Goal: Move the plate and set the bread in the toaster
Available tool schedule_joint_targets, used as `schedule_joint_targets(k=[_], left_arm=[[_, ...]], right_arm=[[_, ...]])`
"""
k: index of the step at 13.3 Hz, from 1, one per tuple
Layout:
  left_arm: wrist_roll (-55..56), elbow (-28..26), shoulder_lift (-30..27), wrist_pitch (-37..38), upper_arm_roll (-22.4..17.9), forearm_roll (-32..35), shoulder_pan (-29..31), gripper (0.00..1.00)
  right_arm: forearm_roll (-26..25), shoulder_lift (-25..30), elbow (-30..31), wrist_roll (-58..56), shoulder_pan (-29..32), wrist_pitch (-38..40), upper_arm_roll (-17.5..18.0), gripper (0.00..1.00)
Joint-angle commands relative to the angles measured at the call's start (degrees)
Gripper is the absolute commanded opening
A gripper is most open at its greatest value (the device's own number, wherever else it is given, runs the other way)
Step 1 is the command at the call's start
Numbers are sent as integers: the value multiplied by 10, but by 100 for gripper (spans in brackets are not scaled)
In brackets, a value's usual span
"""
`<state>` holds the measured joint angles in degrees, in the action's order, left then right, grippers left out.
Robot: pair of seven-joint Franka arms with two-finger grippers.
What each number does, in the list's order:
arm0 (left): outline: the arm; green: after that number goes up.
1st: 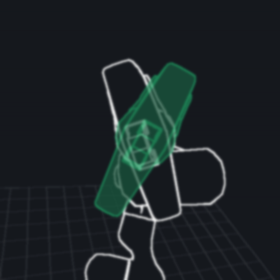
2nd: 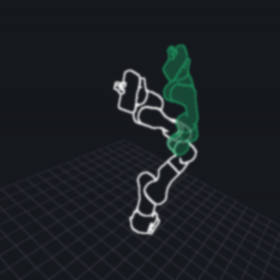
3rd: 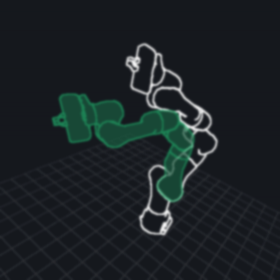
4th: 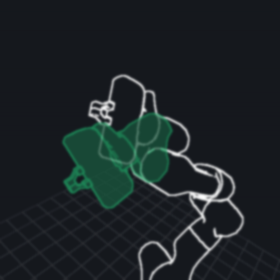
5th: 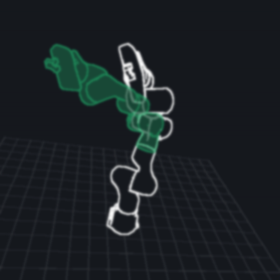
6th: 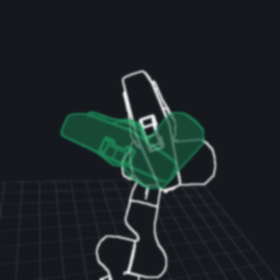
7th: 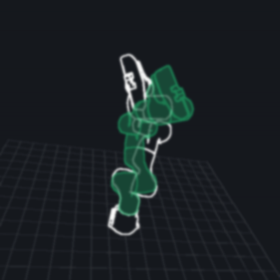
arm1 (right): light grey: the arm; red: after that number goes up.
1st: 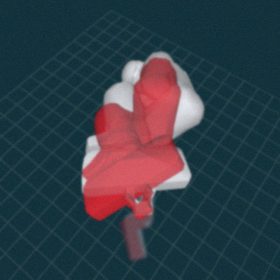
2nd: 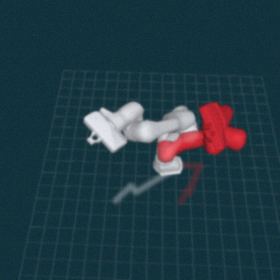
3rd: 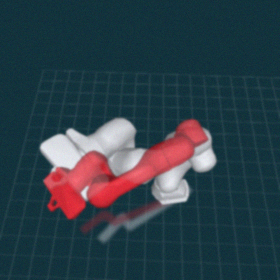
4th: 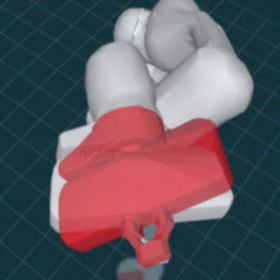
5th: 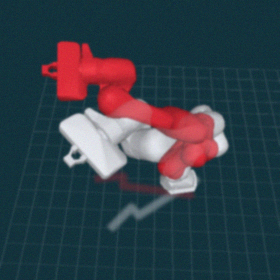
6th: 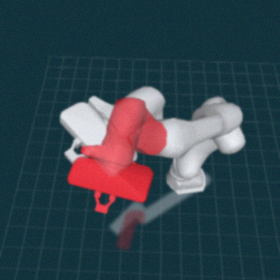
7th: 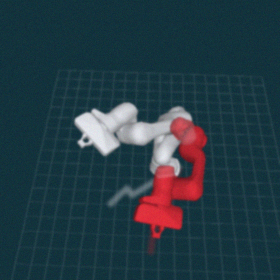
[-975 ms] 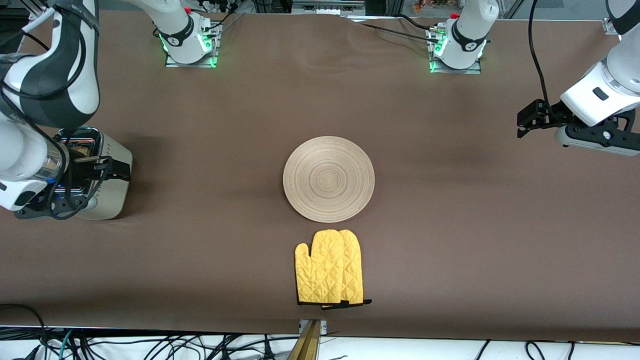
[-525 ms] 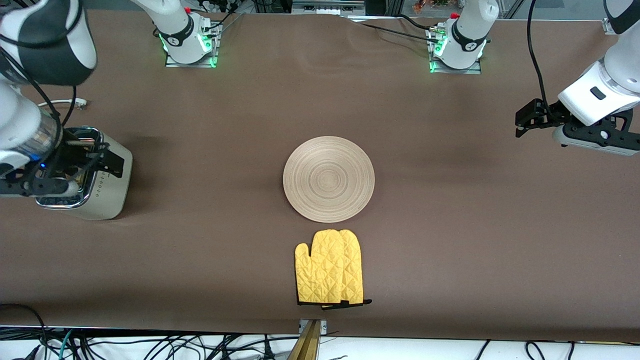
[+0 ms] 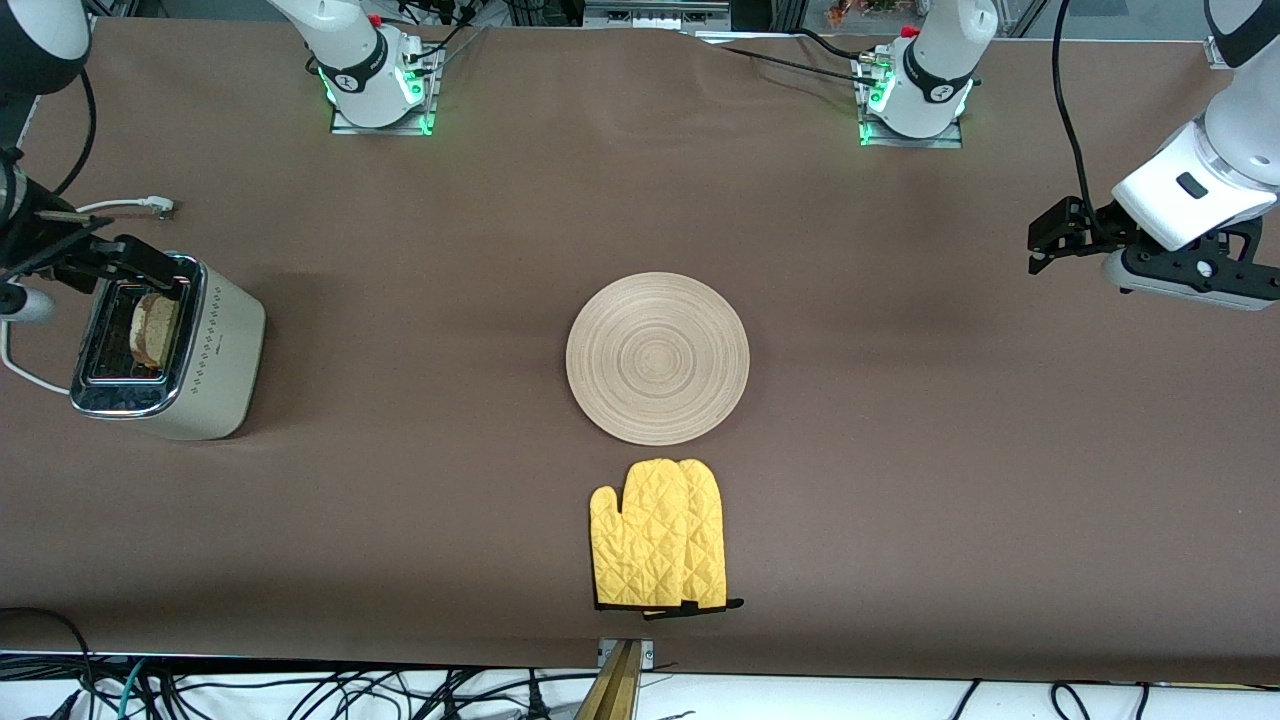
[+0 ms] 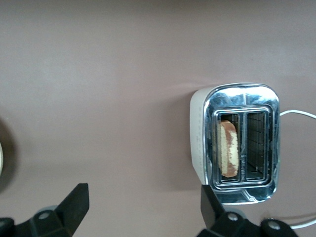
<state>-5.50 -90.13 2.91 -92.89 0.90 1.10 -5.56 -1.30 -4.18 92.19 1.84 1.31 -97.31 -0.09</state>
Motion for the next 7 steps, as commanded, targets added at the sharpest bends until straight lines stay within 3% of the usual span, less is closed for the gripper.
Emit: schedule_joint_targets(k=[1,7], left_arm=[[-5,9,-2,13,2,-4,-1,100],[-5,10,-1,13,3,-3,-1,100]], right_arm=[[9,16,23,-25,18,-10,18,100],[7,-13,-18,-26,15,33,18,100]])
